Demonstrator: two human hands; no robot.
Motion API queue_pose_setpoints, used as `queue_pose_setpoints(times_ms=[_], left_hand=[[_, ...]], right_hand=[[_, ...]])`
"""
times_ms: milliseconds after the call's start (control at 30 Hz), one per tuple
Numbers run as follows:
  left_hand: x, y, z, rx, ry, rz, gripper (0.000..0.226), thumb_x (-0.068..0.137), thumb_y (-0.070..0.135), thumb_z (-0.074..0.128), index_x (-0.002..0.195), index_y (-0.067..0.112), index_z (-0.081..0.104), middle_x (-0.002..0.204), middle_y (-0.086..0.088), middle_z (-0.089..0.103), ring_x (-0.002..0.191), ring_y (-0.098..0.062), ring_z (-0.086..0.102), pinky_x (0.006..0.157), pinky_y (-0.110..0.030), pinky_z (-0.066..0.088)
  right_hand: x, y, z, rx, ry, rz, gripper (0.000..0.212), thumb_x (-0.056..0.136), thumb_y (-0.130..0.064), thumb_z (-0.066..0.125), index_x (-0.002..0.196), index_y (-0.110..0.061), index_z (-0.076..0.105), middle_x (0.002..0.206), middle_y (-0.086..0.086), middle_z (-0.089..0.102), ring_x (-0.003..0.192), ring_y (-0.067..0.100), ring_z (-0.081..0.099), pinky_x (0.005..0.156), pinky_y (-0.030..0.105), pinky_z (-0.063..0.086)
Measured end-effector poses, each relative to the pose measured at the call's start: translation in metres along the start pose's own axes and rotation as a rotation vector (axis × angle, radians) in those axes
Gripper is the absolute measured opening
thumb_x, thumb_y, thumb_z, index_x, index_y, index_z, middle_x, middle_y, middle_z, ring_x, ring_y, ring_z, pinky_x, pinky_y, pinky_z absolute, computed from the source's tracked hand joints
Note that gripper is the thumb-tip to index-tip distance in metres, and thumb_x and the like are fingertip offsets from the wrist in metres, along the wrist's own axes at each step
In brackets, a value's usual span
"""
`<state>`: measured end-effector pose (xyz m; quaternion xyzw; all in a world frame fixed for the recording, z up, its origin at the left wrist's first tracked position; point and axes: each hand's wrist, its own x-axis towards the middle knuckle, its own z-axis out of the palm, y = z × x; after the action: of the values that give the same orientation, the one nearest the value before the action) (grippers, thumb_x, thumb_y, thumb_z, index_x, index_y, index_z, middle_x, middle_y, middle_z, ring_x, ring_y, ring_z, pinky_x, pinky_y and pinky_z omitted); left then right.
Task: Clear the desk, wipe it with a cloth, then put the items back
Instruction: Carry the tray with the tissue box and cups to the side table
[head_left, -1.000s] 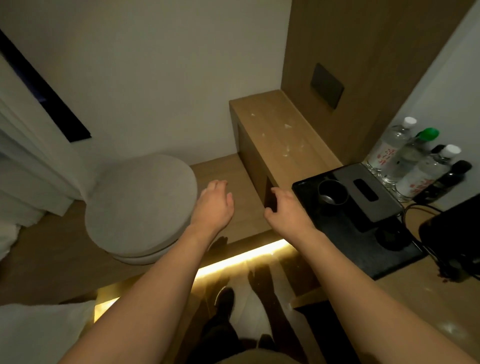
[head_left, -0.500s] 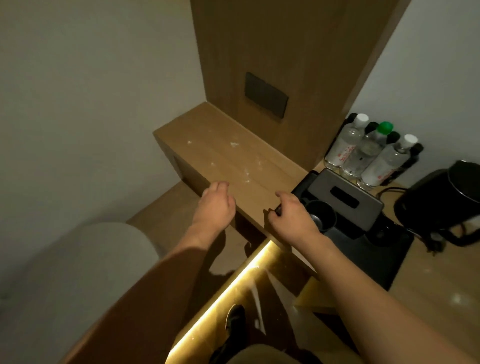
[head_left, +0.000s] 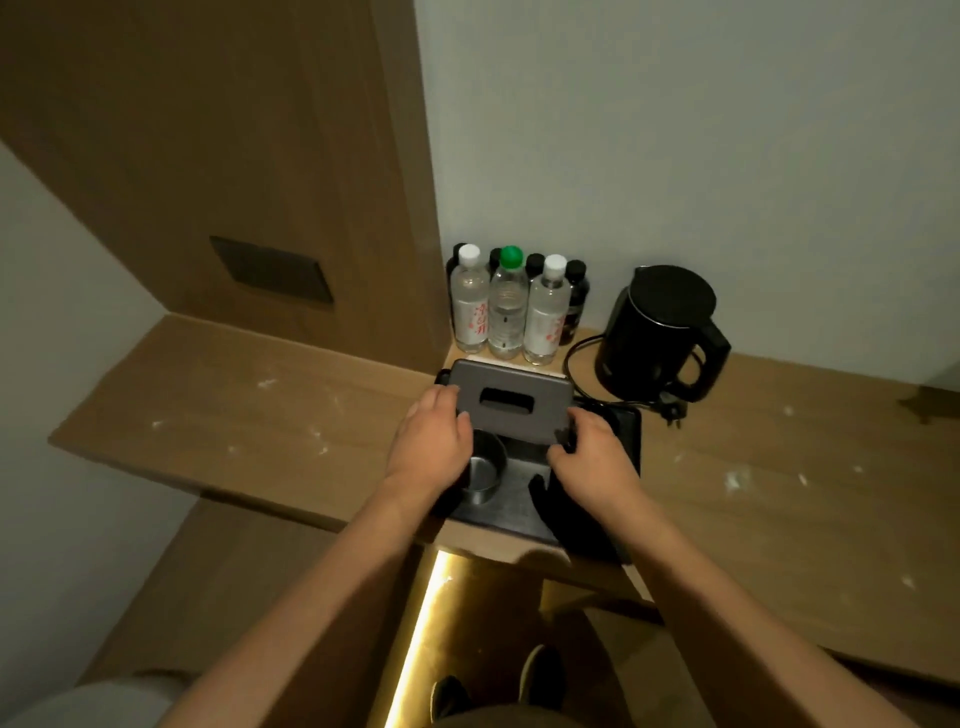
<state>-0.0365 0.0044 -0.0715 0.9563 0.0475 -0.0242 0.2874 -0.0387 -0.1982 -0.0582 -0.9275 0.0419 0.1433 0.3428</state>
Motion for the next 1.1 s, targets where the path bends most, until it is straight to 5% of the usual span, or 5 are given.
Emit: queue_pose_setpoints(times_ms=[167,367,700,1000,1100], left_hand=[[0.025,0.004,0.006,-0.13,0.113,-0.18,0.049,0.104,0.031,0.047,0.149,0.012,0.042,0.149,-0.008,0.047,0.136,-0.026,0.045,0.112,-0.04,0.036],[0.078,-0.037,0.011,-0.576,0.012,-0.81,0.056,0.101,0.043,0.04,0.142,0.007,0.047,0.142,-0.02,0.051,0.129,-0.037,0.049,0.111,-0.047,0.038],[0.113,-0.069,0.056,-0.769,-0.299,-0.901,0.066,0.092,0.06,0.045,0.137,0.012,0.055,0.133,-0.021,0.06,0.118,-0.039,0.06,0.105,-0.053,0.048],[0.119,-0.058,0.063,-0.718,-0.303,-0.924,0.07,0.095,0.066,0.04,0.136,0.01,0.055,0.127,-0.019,0.063,0.113,-0.037,0.062,0.103,-0.049,0.049],[0.121,-0.059,0.065,-0.668,-0.289,-0.92,0.075,0.094,0.068,0.04,0.14,0.009,0.05,0.134,-0.019,0.059,0.12,-0.039,0.058,0.106,-0.049,0.046]], right_hand=[[0.027,0.025,-0.005,0.143,0.075,0.18,0.057,0.094,-0.025,0.061,0.146,-0.014,0.041,0.146,0.009,0.045,0.132,0.027,0.046,0.105,0.035,0.038],[0.06,0.029,0.011,0.385,0.141,0.746,0.065,0.097,-0.044,0.052,0.148,-0.009,0.032,0.145,0.018,0.038,0.127,0.036,0.043,0.093,0.04,0.039],[0.093,0.066,0.031,0.498,0.24,0.976,0.074,0.094,-0.048,0.051,0.153,-0.011,0.026,0.152,0.018,0.033,0.137,0.039,0.034,0.115,0.051,0.028],[0.108,0.067,0.03,0.476,0.126,1.087,0.08,0.1,-0.05,0.041,0.157,-0.006,0.006,0.163,0.018,0.0,0.148,0.038,0.006,0.121,0.051,0.012],[0.108,0.077,0.027,0.498,0.143,1.103,0.081,0.096,-0.051,0.045,0.156,-0.005,0.015,0.16,0.018,0.011,0.145,0.04,0.016,0.119,0.051,0.02]])
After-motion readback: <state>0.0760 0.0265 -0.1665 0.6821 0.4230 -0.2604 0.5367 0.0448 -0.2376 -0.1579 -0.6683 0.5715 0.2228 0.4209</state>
